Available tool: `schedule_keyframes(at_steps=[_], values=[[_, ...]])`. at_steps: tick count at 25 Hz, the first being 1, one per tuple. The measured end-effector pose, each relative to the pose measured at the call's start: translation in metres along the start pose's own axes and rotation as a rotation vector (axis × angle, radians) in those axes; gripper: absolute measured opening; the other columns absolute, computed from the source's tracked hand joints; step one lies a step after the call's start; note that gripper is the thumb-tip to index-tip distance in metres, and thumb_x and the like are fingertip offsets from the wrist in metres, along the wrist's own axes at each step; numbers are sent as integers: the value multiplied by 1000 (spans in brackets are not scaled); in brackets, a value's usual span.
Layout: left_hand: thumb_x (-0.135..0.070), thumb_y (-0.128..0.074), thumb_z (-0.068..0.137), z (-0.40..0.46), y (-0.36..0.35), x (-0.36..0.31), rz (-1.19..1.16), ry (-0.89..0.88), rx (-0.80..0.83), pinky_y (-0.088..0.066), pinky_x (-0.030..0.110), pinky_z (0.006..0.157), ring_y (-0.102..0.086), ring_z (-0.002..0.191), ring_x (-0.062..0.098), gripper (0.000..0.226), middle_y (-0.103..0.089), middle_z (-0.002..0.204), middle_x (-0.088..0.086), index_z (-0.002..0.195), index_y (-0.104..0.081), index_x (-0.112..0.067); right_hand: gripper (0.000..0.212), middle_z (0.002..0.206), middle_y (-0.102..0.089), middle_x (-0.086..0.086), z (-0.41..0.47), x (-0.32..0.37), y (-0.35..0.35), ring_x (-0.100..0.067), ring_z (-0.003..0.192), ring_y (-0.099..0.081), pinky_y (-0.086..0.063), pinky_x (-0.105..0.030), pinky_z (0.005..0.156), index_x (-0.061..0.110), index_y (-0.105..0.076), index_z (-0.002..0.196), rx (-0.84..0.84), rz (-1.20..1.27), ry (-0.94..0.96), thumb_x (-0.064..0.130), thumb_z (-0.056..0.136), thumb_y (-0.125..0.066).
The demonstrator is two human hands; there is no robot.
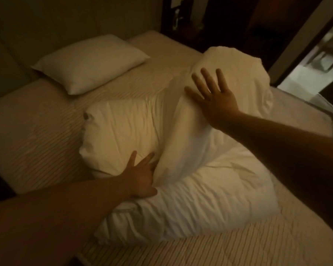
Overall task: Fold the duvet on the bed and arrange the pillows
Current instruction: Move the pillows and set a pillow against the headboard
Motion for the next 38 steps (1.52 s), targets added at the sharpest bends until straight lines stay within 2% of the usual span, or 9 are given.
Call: schedule_keyframes(at_steps=[3, 6, 10, 15, 19, 27, 31, 34, 38], values=[[-63, -53, 79, -18, 5, 4, 64, 26, -51, 11, 64, 112, 21, 147, 18, 97, 13, 161, -14, 155, 0, -31, 79, 152, -36, -13, 6, 0, -66, -32, 141, -33, -8, -54, 120, 21, -7, 156, 347, 74, 81, 52, 93, -43], [-63, -60, 78, -40, 29, 49, 22, 253, -266, -3, 50, 117, 11, 149, 27, 108, 12, 162, -8, 154, 9, -29, 62, 142, -46, -17, -38, 5, -99, -36, 127, -48, -37, -47, 110, 21, -36, 148, 405, -54, 266, 56, 97, -26], [-23, -62, 82, -63, 75, 74, -88, 284, -526, -42, 44, 96, -55, 116, 37, 46, -59, 123, 15, 127, -57, -14, 35, 111, -64, -18, -82, -35, -72, -39, 99, -63, -52, -46, 85, 19, -57, 127, 131, 408, -54, 32, 95, -50], [-30, -61, 85, -107, 148, 58, -87, 286, -463, -49, 36, 83, -60, 105, 32, 37, -63, 118, 9, 120, -54, -19, 31, 106, -66, -19, -147, -84, 14, -41, 94, -64, -52, -50, 82, 18, -59, 125, -131, 576, -261, 25, 95, -54], [-40, -64, 84, -156, 143, -3, 11, 150, -287, -49, 32, 88, -59, 113, 28, 44, -61, 127, 4, 126, -58, -30, 41, 106, -67, -19, -238, -67, 12, -40, 91, -65, -53, -43, 76, 27, -50, 130, 155, 614, -433, 29, 89, -54], [-34, -57, 89, -223, -21, -125, 57, 73, 62, -43, 36, 99, -54, 122, 29, 51, -53, 136, 9, 139, -46, -26, 70, 145, -43, -16, -371, 35, -46, -35, 124, -52, -44, -44, 102, 13, -17, 153, 712, 685, -357, 39, 95, -48], [-28, -59, 88, -228, -57, -152, 43, 132, 113, -46, 38, 95, -57, 117, 30, 41, -57, 129, 9, 128, -53, -22, 38, 125, -53, -12, -341, 20, 0, -35, 118, -51, -43, -48, 94, 18, -53, 125, 398, 605, -355, 40, 95, -45], [-32, -57, 89, -231, -73, -167, 60, 198, 143, -47, 38, 94, -58, 116, 29, 40, -57, 128, 10, 128, -54, -21, 72, 149, -28, -13, -341, 33, 32, -38, 139, -27, -34, -58, 102, 32, -25, 146, 129, 683, -257, 60, 83, -47], [-47, -54, 89, -238, -82, -181, 62, 252, 159, -46, 37, 92, -58, 115, 27, 45, -57, 128, 7, 128, -52, -23, 99, 159, 22, 11, -370, 67, -40, -33, 147, 15, -11, -79, 99, 58, 16, 141, 479, 801, -242, 81, 72, -51]])
Point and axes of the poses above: each hand's wrist, its own z-axis towards the middle knuckle, its own y-axis out of the back of the hand, x = y × z, the point moved 10 cm from there along z, towards the middle knuckle
